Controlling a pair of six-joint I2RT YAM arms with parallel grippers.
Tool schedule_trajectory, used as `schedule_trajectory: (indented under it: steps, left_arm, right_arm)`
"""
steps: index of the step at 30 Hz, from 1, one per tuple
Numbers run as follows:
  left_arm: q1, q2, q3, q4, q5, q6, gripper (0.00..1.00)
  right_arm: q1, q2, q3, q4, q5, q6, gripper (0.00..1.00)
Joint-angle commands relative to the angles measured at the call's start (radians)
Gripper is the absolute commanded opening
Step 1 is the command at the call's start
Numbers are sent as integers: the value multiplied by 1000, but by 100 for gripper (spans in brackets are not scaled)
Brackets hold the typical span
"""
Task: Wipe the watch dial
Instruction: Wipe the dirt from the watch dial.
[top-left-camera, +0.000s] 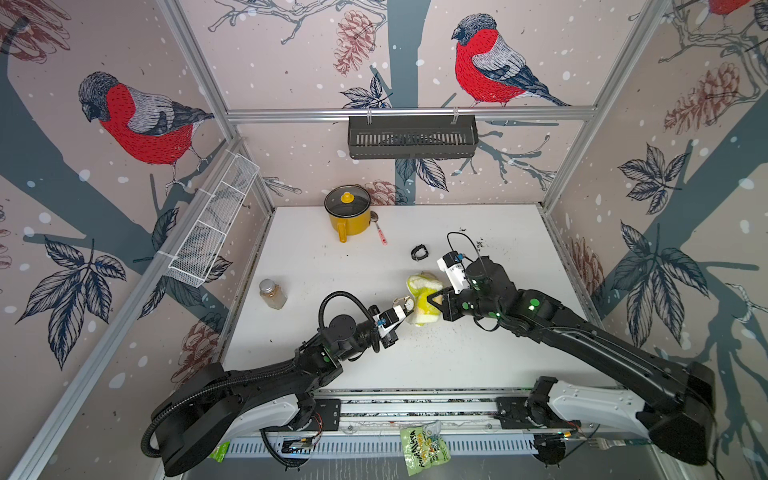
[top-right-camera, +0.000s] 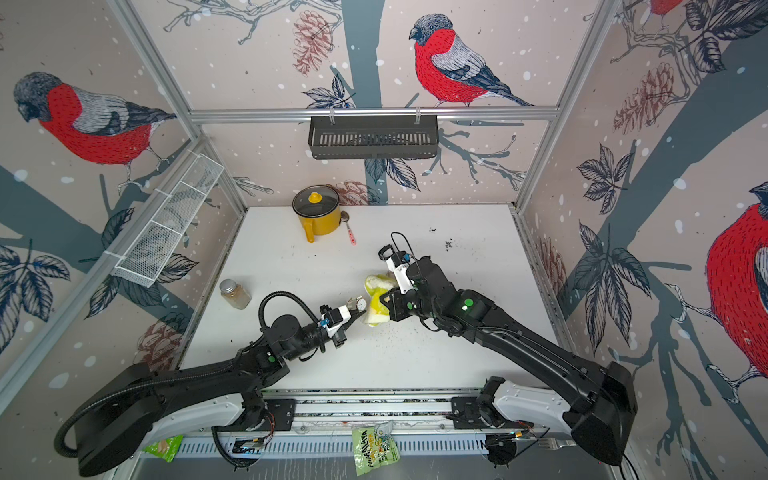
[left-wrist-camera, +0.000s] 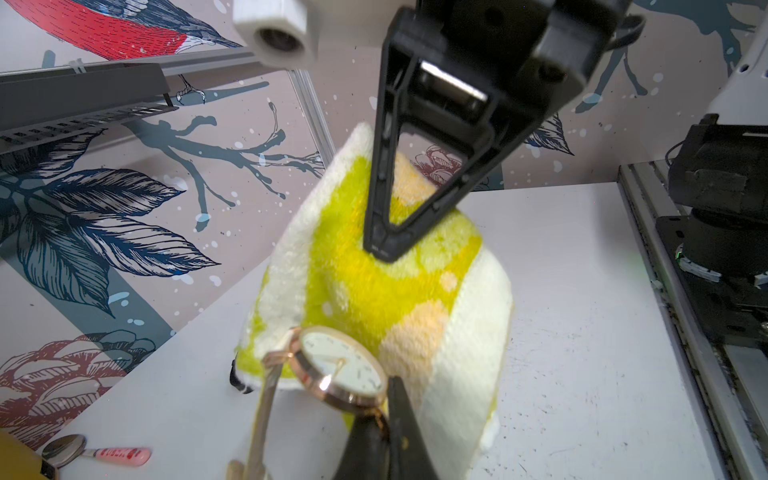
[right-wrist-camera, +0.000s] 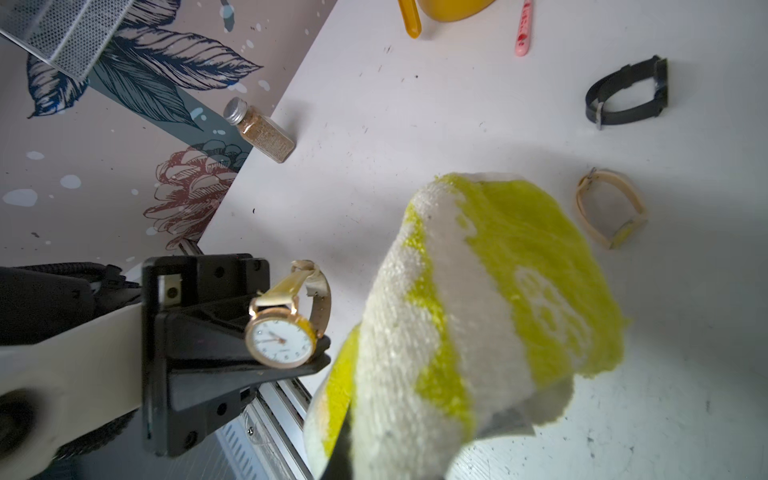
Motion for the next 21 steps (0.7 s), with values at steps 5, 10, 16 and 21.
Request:
schedule_trajectory:
  steps: [5, 10, 16, 21]
  left_arm:
    - [-1, 13, 10, 62, -6, 26, 0]
    - [-1, 10, 12, 54, -8, 26, 0]
    - [-1, 5, 15, 47, -4, 27, 0]
    - [-1, 38, 22, 47, 0, 32, 0]
  right_arm:
    - [1, -87, -5, -61, 57, -15, 10]
    - [11, -79, -19, -31, 40, -6, 10]
    - [42, -10, 3, -10, 25, -12, 10]
    - [89, 24, 36, 7, 49, -9, 10]
